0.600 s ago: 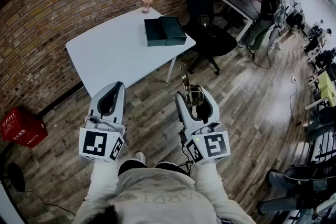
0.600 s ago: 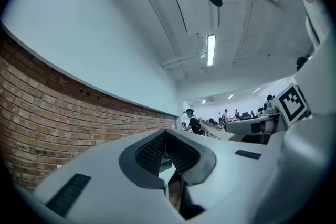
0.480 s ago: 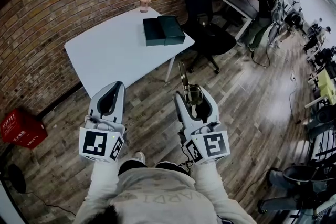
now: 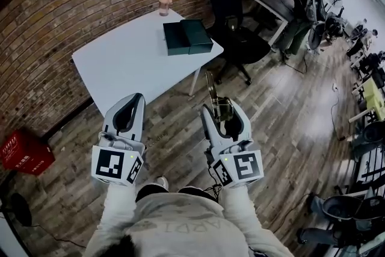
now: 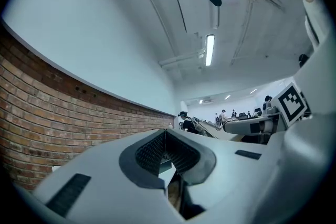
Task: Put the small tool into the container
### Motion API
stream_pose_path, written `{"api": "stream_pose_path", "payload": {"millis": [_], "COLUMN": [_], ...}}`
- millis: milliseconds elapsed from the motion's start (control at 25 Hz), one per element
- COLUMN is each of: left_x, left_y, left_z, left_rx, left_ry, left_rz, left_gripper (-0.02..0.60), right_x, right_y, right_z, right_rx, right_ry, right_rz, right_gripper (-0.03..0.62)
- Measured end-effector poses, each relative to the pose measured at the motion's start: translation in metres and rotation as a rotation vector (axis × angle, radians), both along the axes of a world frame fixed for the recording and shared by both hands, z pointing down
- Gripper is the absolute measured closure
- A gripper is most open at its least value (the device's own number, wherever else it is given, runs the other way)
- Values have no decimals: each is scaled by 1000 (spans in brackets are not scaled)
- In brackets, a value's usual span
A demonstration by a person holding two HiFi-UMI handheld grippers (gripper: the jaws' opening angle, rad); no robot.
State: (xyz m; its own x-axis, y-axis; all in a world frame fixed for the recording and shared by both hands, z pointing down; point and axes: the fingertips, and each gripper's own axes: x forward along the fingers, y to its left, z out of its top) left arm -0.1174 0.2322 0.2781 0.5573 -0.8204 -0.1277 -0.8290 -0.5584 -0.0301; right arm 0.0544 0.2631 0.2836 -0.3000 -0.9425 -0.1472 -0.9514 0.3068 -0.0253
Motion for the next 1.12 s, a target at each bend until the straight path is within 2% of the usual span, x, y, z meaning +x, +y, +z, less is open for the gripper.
{"api": "stream_pose_path", "payload": {"millis": [200, 360, 640, 880, 1120], "left_x": [-13, -16, -21, -16, -5], "left_y": [-22, -37, -68, -100, -144], "left_z": [1, 3, 8, 11, 11], "left_rx": [6, 9, -3, -15, -18], "left_ry": [4, -7, 4, 10, 16], "left_rz": [17, 43, 62, 70, 54], "left_gripper": [571, 571, 571, 571, 571], "right_x": [-11, -16, -20, -13, 0], "right_y": [-19, -34, -59, -92, -139], "right_z": [1, -5, 3, 6, 14], "right_rx": [6, 18, -5, -19, -20], "right_ry": [-33, -36, -45, -50, -54], "right_rz": [4, 50, 78, 91, 61], "right_gripper": [352, 352, 352, 352, 352]}}
